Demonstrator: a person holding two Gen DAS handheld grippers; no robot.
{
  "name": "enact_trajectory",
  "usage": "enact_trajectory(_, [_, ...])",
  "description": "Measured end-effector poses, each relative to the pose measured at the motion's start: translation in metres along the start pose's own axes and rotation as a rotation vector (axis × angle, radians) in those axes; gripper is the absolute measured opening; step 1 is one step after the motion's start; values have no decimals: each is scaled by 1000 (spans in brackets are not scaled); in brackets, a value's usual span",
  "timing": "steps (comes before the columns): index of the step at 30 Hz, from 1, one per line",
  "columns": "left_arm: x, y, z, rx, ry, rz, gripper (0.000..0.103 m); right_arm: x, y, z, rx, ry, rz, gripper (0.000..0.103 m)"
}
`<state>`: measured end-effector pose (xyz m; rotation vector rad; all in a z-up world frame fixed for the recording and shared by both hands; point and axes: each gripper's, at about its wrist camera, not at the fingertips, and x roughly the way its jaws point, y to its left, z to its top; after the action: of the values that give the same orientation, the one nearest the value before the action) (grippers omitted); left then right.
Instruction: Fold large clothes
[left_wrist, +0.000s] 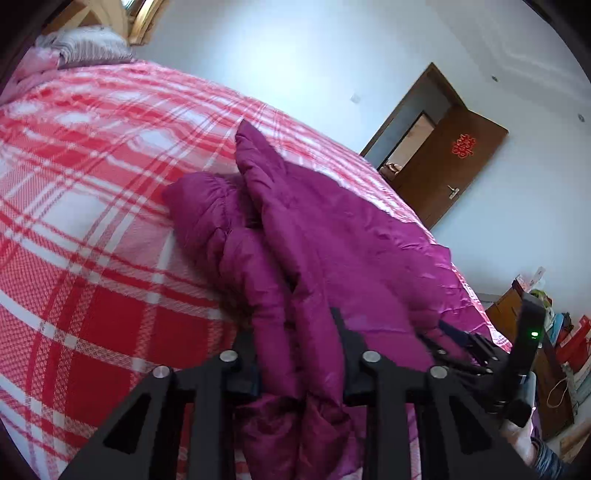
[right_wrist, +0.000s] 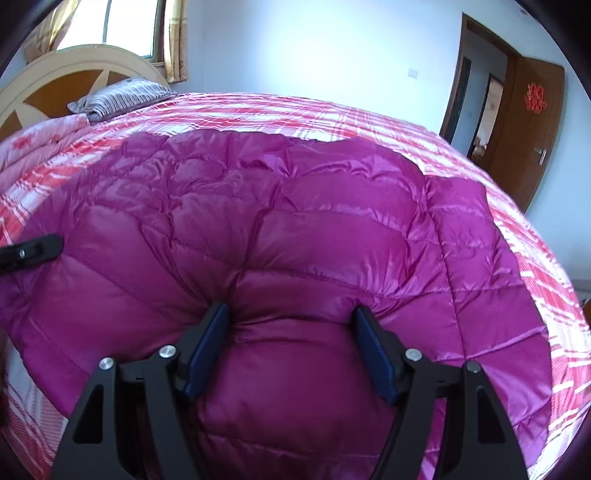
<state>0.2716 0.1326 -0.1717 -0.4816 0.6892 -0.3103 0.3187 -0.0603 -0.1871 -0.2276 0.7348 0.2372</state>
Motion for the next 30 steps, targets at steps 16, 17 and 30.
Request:
enact_trajectory(16, [-2,14,-10,-76,-58,155,78,-1,-4,-8,16,-29,29,74])
enact_trajectory(17, [-3,15,-11,-72,-69,133,78,-2,-4,-8,18,-33,31,74])
enact_trajectory(30, [-31,-79,29,92,-144,-136,17,-4,-3,-10,16,-35,33,74])
